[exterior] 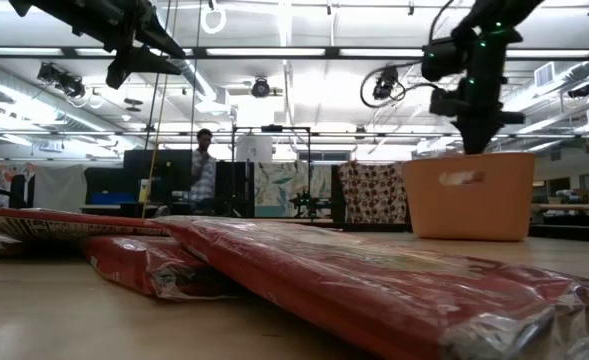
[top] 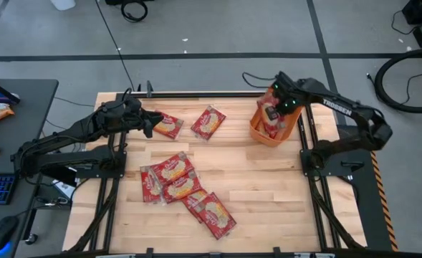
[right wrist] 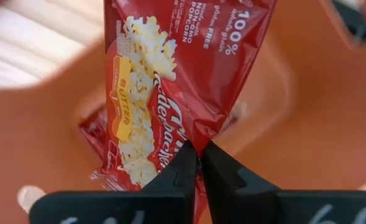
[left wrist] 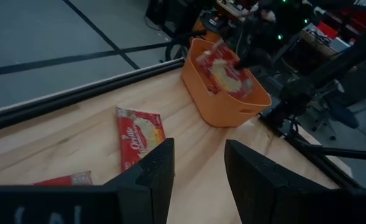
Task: Sort popcorn bags into baskets
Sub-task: Stack the red popcorn on the orange bin
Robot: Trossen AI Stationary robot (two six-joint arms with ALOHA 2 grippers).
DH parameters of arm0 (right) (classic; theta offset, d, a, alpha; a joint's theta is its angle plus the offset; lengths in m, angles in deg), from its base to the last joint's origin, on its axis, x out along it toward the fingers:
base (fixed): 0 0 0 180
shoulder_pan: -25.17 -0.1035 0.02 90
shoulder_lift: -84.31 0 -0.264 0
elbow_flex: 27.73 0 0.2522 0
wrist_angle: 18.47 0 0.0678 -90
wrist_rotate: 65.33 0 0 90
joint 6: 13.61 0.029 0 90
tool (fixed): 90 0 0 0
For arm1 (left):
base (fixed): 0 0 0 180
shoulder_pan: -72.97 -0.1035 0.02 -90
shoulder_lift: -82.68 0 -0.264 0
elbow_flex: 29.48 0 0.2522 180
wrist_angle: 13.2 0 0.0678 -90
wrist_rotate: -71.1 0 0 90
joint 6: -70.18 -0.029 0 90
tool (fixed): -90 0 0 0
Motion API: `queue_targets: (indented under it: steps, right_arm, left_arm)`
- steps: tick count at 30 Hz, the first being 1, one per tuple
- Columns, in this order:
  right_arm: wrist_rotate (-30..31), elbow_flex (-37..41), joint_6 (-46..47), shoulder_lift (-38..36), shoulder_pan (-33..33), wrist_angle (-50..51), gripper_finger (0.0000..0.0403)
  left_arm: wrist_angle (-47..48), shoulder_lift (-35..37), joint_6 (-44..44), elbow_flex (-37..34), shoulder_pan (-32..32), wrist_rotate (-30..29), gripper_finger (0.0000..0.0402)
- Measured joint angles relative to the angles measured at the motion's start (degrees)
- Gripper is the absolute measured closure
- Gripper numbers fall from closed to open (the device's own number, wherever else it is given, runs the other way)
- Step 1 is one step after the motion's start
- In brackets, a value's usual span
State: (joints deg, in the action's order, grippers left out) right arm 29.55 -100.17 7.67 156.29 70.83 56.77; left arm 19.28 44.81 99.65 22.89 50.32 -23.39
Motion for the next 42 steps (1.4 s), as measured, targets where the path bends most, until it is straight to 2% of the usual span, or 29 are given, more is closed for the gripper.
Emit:
queue_targets:
  steps: [9,16,22,28,35,42]
  right_arm:
    - [-0.3,8.4,16.2,-3.2,-0.3,-4.9,0.0367]
    - [-3.5,8.9,18.1,-2.8,-0.2,-5.4,0.0313]
    - [-6.1,8.1,15.1,-4.2,0.4,-4.9,0.0274]
    - [-7.5,2.9,8.7,-4.9,-1.6,-7.7,0.0267]
    - [-7.3,0.6,0.6,-4.8,-8.2,-22.4,0.0268]
    - [-9.0,0.3,-5.5,-0.6,-16.0,-34.6,0.0268]
  left_arm:
    - [0.0,0.0,-0.3,0.0,0.0,0.0,0.0255]
    - [0.0,0.0,-0.1,0.0,0.0,0.3,0.0255]
    - [0.0,0.0,-0.2,0.0,0.1,4.6,0.0255]
    - [0.4,-0.8,-2.0,0.0,0.1,4.9,0.0255]
    - [0.6,-6.6,-1.6,0.0,0.1,4.5,0.0255]
    - [-1.8,-11.2,1.4,0.0,0.1,10.2,0.0255]
